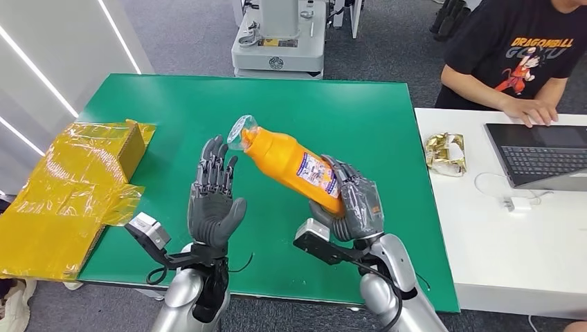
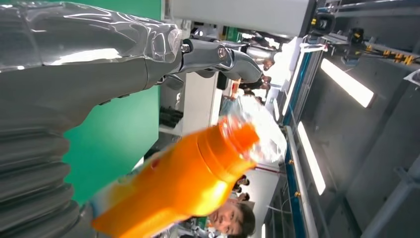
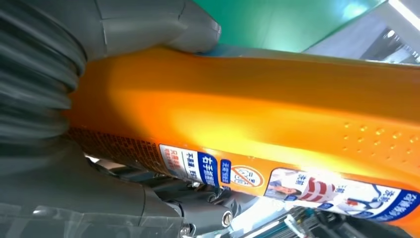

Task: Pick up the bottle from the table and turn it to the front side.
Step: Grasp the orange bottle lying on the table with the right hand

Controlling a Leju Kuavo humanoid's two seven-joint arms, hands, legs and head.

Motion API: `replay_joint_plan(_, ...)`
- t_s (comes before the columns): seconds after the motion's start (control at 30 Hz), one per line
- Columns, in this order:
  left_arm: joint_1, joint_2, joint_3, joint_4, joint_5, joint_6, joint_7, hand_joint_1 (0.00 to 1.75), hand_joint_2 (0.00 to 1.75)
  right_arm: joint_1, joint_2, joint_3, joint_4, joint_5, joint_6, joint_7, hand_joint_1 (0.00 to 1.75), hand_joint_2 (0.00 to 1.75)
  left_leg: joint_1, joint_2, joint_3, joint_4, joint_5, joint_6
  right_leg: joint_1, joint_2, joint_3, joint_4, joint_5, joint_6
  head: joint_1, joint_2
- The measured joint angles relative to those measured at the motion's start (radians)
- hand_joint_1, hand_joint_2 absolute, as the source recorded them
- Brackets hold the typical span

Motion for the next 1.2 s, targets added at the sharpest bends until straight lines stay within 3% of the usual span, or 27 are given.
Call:
replay_joint_plan(0.87, -0.019, 0.005, 0.008, 0.031, 0.022, -0.012, -0.010, 0.00, 1.75, -0.066, 0.038, 0.068, 0.074, -0.062, 0.138, -0.049, 1.75, 1.75, 0.000, 0.000, -0.001, 0.000, 0.000, 0.000, 0.000, 0.000, 0.000, 0.000, 0.000, 0.000, 0.000, 0.000)
replay_joint_plan(1.03, -0.018, 0.006, 0.019, 0.037, 0.022, -0.011, -0.013, 0.00, 1.75, -0.084, 0.046, 0.080, 0.116, -0.078, 0.118, -0.081, 1.75, 1.75, 0.000, 0.000, -0.001, 0.000, 0.000, 0.000, 0.000, 0.000, 0.000, 0.000, 0.000, 0.000, 0.000, 0.000)
replay_joint_plan(1.2, -0.019, 0.005, 0.024, 0.045, 0.019, -0.011, -0.013, 0.00, 1.75, -0.091, 0.054, 0.086, 0.134, -0.078, 0.031, -0.100, 1.75, 1.75, 0.000, 0.000, -0.001, 0.000, 0.000, 0.000, 0.000, 0.000, 0.000, 0.000, 0.000, 0.000, 0.000, 0.000)
